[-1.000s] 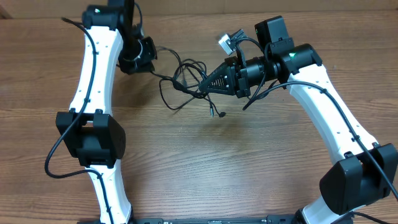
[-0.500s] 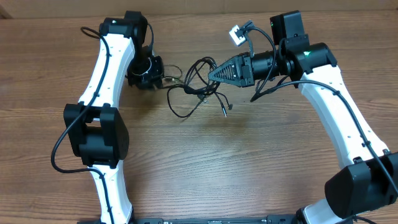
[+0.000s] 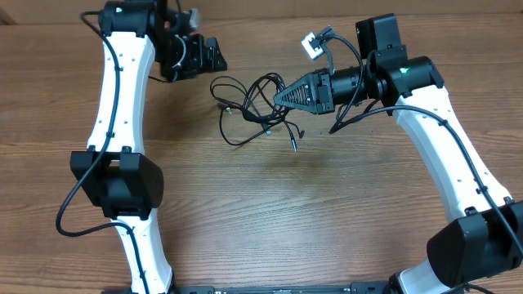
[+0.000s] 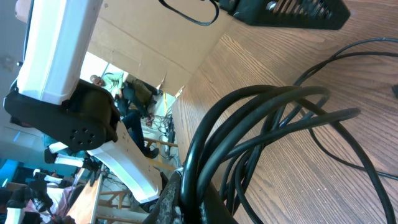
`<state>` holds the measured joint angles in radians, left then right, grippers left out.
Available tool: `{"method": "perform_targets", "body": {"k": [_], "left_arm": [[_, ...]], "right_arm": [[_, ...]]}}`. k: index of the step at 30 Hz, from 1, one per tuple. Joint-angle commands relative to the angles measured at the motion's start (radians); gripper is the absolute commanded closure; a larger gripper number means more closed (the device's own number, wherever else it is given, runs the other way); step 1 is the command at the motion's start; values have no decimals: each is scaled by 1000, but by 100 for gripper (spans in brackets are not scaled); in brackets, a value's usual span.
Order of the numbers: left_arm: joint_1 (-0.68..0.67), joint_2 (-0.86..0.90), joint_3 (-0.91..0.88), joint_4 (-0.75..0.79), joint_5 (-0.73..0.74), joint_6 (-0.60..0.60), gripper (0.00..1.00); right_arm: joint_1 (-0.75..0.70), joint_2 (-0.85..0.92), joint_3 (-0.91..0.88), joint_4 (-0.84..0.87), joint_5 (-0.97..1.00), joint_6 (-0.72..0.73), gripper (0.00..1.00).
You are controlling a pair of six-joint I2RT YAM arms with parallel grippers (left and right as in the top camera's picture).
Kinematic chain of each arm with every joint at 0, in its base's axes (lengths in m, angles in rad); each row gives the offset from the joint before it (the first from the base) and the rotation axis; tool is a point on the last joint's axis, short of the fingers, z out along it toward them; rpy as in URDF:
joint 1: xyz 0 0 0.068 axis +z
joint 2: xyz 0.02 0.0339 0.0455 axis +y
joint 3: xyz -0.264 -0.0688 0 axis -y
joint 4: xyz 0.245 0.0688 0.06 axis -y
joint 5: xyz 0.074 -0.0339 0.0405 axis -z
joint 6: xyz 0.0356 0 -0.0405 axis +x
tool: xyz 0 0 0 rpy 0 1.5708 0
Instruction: Untangle cables
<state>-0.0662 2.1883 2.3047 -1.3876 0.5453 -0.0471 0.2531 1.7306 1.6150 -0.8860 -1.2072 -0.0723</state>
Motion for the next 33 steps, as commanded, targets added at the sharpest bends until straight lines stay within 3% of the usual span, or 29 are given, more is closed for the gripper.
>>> {"method": "perform_targets", "body": {"k": [1,3,4,5,6,10,13,18,33], "left_arm": [[-4,-1,23,-3,347,357,33],[-5,-1,23,-3,350,363,35],[-5,-1,23,-4,352,366,41],[-5,-1,23,-6,360,367,54],[-6,-1,23,-9,373,378,54],[-6,0,21,-135,513,653,63],[-7,0,14,-191,514,737,61],[-23,0,-28,-153,489,736,52],[-85,0,-197,-145,502,853,54]], "right_arm": [[2,-41,10,2,-16,-2,96],[2,-41,10,2,-16,-2,96],[2,-41,10,1,-16,-2,96],[2,-41,10,2,-16,-2,96],[2,-41,10,2,-16,-2,96],[2,-41,10,2,-17,-2,96],[2,-41,10,-2,-17,-2,96],[2,-41,10,-5,-17,-2,96],[2,-41,10,-5,-17,21,96]]}}
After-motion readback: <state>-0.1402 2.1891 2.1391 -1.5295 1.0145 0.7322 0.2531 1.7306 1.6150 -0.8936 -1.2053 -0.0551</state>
